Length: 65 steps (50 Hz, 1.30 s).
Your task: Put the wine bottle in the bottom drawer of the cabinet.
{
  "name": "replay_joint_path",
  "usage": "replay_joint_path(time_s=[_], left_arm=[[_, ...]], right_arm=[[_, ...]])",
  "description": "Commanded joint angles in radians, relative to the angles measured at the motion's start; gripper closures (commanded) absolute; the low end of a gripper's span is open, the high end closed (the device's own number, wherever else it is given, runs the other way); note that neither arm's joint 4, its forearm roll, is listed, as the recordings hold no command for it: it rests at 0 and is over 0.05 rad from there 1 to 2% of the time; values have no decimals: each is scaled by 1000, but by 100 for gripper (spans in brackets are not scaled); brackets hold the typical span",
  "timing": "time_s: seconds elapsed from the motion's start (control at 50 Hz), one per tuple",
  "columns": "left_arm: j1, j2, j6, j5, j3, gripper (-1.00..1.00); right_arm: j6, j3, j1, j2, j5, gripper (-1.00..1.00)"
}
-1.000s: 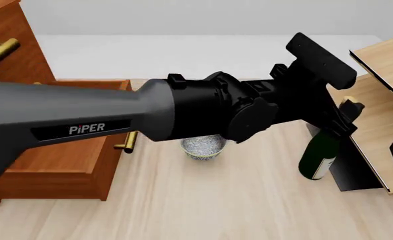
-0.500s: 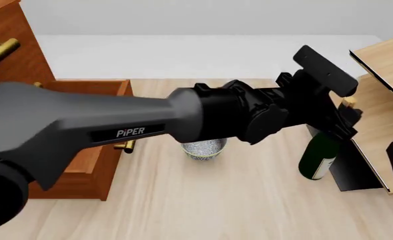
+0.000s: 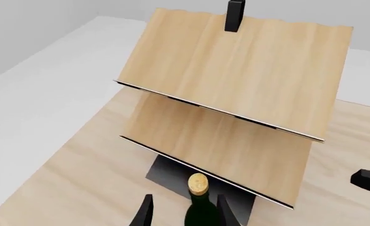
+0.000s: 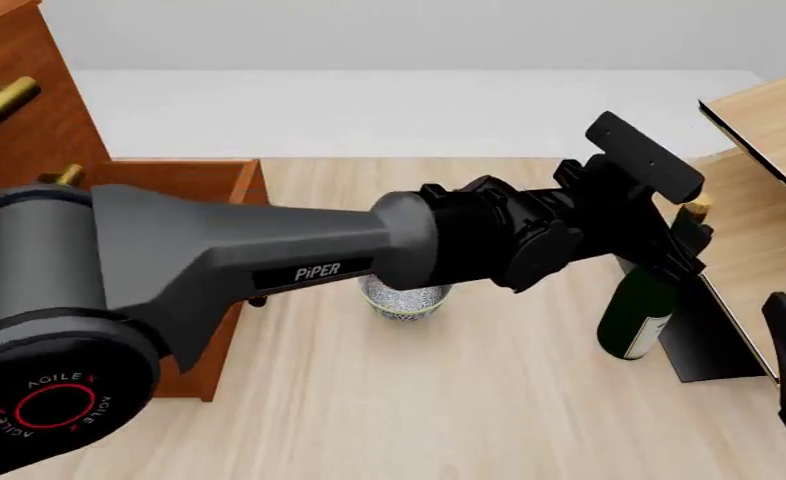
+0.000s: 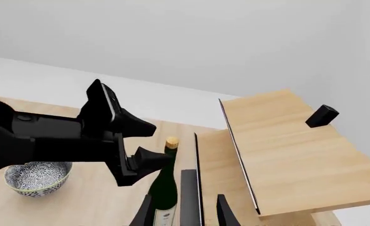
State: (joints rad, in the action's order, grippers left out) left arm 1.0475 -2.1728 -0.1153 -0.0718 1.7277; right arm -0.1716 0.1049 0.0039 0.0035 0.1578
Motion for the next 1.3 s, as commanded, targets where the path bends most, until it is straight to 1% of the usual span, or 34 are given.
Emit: replay_joint_path(time_s=[0.02,0.44,0.84,0.86,1.0,1.02,1.14,1.26,1.3], left_arm=[[-16,-31,10,11,48,-100],[-6,-83,13,32,118,-100],[5,-96,22,30,112,-100],[8,-94,21,28,106,100],[6,-90,26,34,107,100],[10,-82,39,26,96,100],[15,-72,41,23,85,100],[11,-58,34,28,73,100],[6,-56,22,33,75,100]], right_arm=[[0,-10,-4,2,-6,-100],[1,-25,-6,-1,-6,-100],[0,-31,-2,1,-9,-100],[1,-30,-2,1,-9,-100],[0,-28,-2,0,-7,-100],[-1,-28,-3,0,-7,-100],[0,-26,0,0,-6,-100],[1,-23,-3,-1,-4,-100],[2,-22,-3,-1,-4,-100]])
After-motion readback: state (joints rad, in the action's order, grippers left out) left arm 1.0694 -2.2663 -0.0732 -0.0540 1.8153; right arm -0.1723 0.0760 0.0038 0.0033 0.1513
